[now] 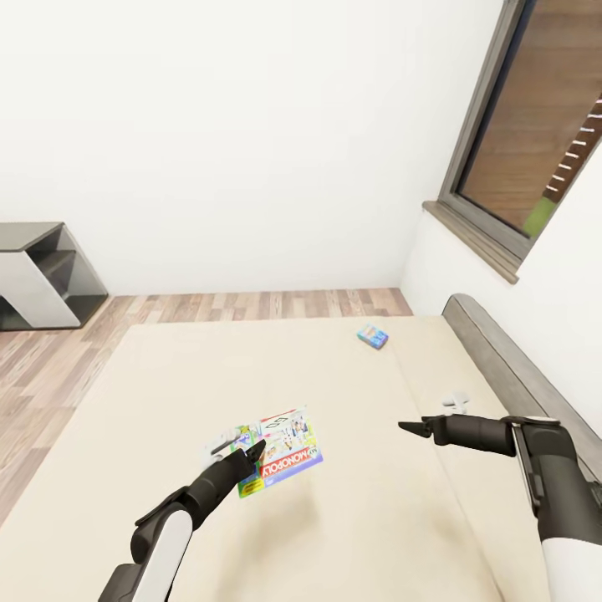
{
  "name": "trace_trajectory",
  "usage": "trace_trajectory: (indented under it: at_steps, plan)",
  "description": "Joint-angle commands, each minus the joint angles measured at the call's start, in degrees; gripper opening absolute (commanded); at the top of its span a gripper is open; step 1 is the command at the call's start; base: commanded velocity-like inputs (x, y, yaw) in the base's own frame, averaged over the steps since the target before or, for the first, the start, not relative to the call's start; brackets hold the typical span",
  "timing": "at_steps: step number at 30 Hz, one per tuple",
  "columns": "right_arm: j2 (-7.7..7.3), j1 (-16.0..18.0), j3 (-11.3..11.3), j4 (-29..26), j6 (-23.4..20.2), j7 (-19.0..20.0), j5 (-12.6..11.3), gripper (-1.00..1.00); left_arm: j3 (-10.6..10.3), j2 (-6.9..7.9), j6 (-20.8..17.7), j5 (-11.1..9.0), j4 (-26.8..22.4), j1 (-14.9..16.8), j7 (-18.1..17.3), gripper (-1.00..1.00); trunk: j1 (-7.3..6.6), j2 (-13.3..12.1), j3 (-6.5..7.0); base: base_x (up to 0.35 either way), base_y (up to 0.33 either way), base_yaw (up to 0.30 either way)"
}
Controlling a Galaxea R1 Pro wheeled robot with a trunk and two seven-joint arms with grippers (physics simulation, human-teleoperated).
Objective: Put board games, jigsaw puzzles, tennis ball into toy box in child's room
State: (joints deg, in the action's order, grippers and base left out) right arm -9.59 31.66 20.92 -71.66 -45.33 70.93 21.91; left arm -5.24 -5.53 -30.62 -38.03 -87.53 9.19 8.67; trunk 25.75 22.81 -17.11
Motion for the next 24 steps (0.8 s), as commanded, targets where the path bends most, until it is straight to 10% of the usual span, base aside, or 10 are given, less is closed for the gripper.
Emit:
trace_trajectory:
  at_steps: [1, 24]
  plan:
    - [0.02, 0.07, 0.02, -0.06, -0.37, 0.58, 0.55, 1.00, -0.03, -0.01, -0.23, -0.55, -0.09, 0.04, 0.59, -1.00, 0.04, 0.11, -0.02, 0.000, 0.000, 0.000]
    - [0.05, 0.07, -0.22, -0.06, -0.37, 0.57, 0.57, 1.00, -0.09, -0.01, -0.23, -0.45, -0.09, 0.04, 0.59, -1.00, 0.04, 0.11, 2.03, 0.000, 0.000, 0.000]
